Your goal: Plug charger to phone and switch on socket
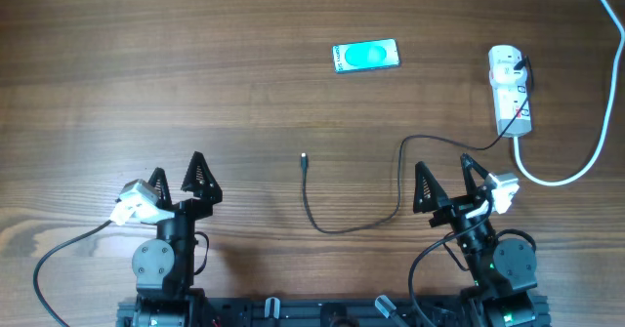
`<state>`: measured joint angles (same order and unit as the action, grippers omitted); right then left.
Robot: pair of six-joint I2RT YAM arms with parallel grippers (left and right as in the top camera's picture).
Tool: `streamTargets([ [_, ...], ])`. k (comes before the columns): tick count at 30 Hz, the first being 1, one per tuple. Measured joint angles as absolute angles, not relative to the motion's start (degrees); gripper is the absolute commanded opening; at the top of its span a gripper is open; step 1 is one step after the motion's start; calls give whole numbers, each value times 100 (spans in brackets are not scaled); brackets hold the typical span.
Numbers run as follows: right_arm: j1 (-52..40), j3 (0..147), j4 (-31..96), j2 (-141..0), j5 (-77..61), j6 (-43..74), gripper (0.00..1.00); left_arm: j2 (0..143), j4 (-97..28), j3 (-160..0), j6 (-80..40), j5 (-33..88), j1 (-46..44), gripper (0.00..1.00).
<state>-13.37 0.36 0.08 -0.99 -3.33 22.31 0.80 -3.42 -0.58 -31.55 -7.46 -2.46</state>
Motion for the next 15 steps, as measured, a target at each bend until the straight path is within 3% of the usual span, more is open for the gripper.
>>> streamTargets([
  [15,-1337,36,8,-99,-333,2228,100,80,-340,-58,-3155,-495,-246,100],
])
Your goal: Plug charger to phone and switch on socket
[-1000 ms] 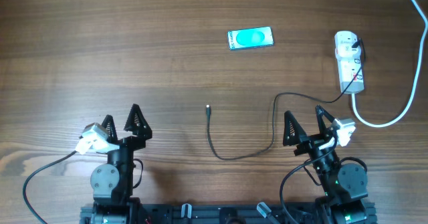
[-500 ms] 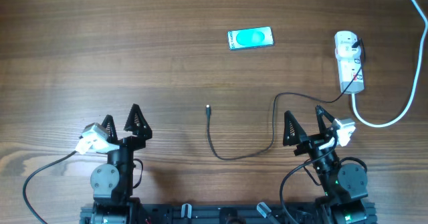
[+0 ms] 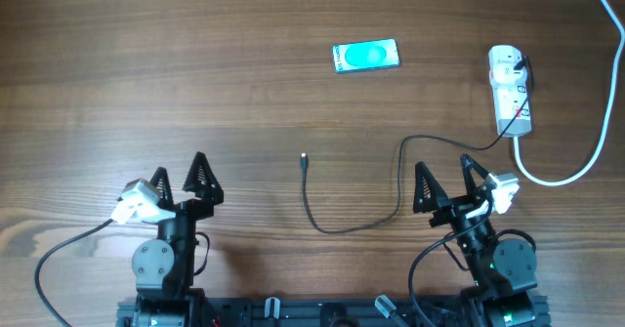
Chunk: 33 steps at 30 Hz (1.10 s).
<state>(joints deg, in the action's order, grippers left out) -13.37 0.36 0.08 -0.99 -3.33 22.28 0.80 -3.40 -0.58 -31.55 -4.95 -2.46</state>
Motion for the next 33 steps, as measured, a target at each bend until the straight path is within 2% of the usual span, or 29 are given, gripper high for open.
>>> streamTargets([
  [9,-1337,36,8,-99,-333,2228,100,226,-161,-58,-3157,731,-246,100],
  [16,-1337,36,5,-99,-333,2228,100,1470,-174,-399,-3065,1162,-246,100],
  [23,-1337,36,5,-89,-333,2228,100,3833,-600,-2399,-2353,1516,-298,100],
  [33,-1337,36,5,-89,-333,2231,100,7389,-3107,-6211,-727,1168,-1573,100],
])
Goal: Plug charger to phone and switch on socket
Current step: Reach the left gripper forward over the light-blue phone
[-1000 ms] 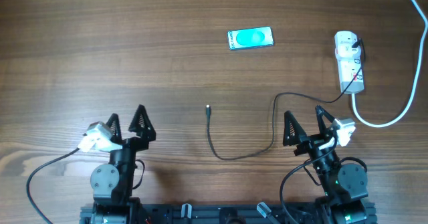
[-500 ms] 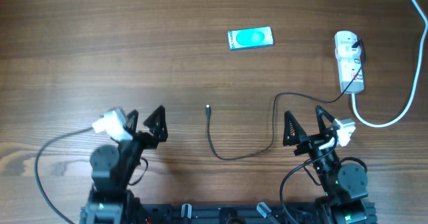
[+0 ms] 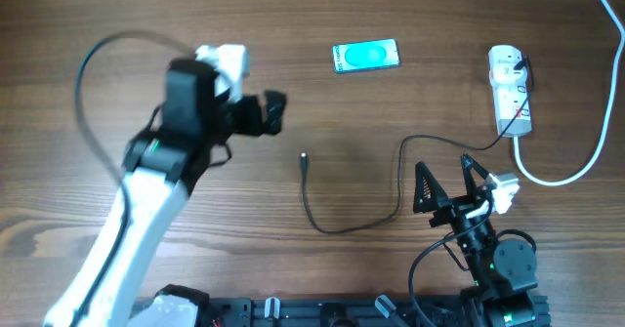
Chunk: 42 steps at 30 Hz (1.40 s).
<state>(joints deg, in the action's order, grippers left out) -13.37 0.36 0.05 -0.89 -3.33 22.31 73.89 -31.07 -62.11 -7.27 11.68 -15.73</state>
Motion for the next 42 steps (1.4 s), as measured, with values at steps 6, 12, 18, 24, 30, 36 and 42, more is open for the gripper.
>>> streamTargets([
  [6,-1337,36,5,-89,-333,2231,100,8674,-4313,-7658,541,770,-2340,100],
  [12,-1337,36,5,-89,-333,2228,100,8925,-4296,-7749,1216,687,-2694,100],
  [18,-1337,36,8,-89,-333,2228,100,8925,-4287,-7765,1347,663,-2696,100],
  [24,-1337,36,8,-89,-333,2228,99,8925,-4252,-7765,1369,670,-2696,100],
  [30,-1337,36,5,-89,-333,2228,100,8980,-3988,-7850,1372,670,-2694,100],
  [36,-1337,36,5,-89,-333,2228,100,9902,-4482,-9065,1531,676,-2611,100],
  [42,-1337,36,5,-89,-333,2231,100,11570,-5323,-11100,2047,670,-2569,100],
])
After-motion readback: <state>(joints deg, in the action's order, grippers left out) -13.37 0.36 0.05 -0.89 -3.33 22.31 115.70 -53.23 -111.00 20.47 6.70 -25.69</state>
